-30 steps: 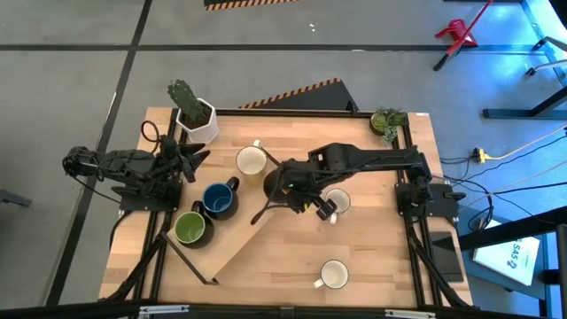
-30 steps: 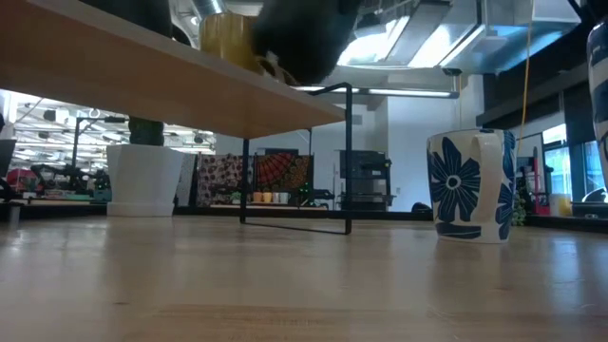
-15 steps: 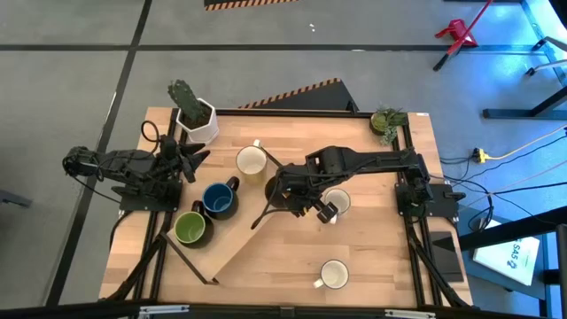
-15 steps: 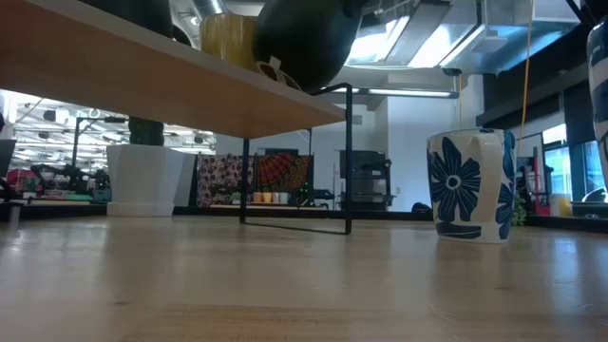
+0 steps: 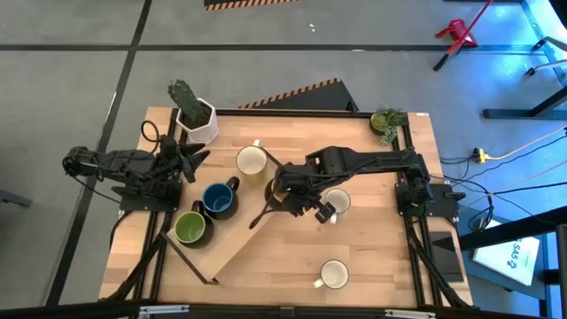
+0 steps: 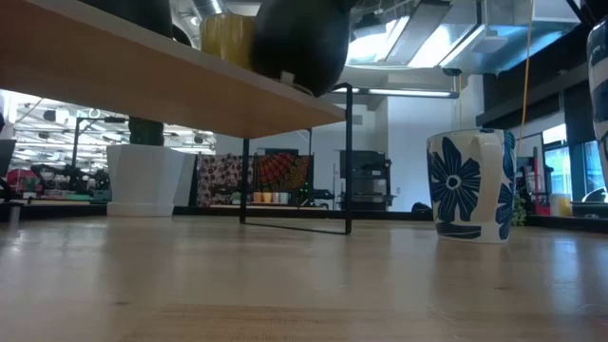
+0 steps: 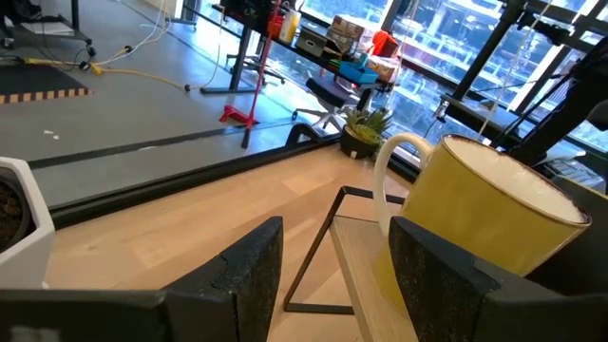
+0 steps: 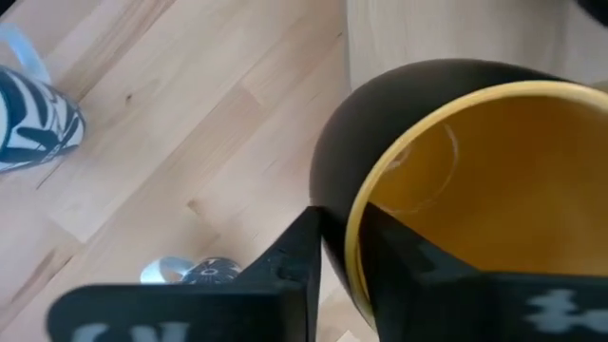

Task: Place coffee mugs
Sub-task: Put the yellow black mug on the shelf

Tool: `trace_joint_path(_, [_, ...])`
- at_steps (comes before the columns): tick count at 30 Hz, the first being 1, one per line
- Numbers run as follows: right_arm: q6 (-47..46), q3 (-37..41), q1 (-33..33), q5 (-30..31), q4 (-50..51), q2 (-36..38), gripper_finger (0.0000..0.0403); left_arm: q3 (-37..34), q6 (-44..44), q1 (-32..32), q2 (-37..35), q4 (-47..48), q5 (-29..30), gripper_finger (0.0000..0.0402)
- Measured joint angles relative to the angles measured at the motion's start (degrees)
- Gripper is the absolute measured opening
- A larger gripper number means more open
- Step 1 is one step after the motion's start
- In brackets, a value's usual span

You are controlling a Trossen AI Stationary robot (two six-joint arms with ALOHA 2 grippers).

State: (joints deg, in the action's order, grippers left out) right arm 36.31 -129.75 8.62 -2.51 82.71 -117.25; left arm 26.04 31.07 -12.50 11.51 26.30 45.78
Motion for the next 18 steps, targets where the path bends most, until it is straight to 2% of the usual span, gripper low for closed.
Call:
trace_joint_path(11, [0.16,0.02,-0.75,0.58,-5.34,-0.27,0.0096,0.00,0.00,-0.01,0.02,0.00,0.00,0.0188])
trace_joint_path(18, [3.23,0.00,-1.47,0.53,-7.70,-1.53,0.0101,0.00,0.02,-0.01,0.02,-0.03,-0.02,0.0188])
